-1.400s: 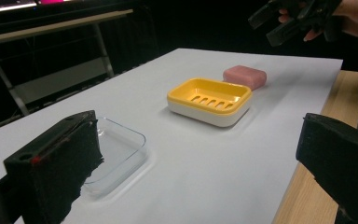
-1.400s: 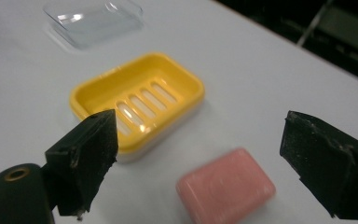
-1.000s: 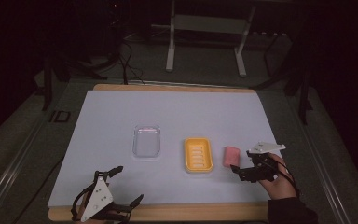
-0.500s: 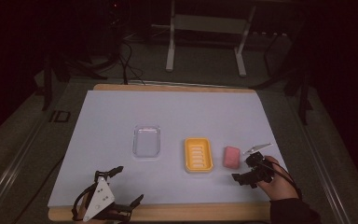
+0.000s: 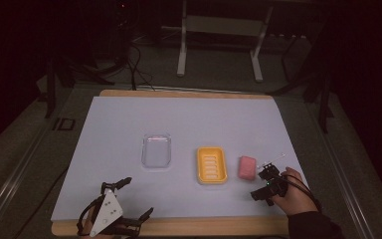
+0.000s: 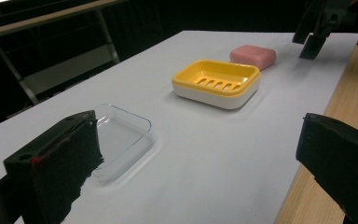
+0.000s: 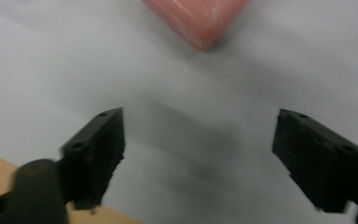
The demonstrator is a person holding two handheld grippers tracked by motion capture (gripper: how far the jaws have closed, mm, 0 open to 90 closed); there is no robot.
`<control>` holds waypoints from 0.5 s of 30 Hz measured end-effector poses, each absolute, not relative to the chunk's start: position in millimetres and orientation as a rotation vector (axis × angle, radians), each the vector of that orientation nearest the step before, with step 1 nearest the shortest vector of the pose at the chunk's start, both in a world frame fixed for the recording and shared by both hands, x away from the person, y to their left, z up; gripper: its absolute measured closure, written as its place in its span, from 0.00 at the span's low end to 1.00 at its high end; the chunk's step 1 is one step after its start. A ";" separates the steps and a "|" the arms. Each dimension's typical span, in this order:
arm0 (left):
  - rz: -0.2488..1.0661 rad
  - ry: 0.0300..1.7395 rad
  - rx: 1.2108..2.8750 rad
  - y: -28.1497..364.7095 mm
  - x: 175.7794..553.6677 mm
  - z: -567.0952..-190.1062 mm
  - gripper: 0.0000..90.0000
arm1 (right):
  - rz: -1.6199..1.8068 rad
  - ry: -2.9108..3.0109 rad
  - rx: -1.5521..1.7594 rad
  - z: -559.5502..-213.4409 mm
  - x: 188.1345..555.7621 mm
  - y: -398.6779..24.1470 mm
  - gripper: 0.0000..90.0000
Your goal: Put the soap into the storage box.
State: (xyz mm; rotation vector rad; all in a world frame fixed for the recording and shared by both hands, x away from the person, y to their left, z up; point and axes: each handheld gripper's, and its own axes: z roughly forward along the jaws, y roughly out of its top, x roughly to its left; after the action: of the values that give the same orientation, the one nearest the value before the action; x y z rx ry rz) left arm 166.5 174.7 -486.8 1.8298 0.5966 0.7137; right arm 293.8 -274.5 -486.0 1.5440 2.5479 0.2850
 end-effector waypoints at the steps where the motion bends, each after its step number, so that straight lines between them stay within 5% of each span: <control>1: 0.714 0.597 1.832 174.5 166.5 -486.8 0.00 | 0.264 2.556 1.570 -488.1 293.7 -274.0 0.26; 13: 0.716 0.599 1.839 173.7 166.6 -487.3 0.00 | 0.083 2.528 1.748 -480.2 296.3 -267.7 0.29; 15: 0.716 0.599 1.841 173.7 166.7 -487.4 0.00 | 0.056 2.531 1.842 -480.8 299.1 -264.6 0.21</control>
State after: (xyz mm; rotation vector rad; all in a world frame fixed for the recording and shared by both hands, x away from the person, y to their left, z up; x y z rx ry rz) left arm 166.7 173.7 -487.4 1.8408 0.5987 0.7158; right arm 299.1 -264.6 -480.8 1.8423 2.5307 0.0560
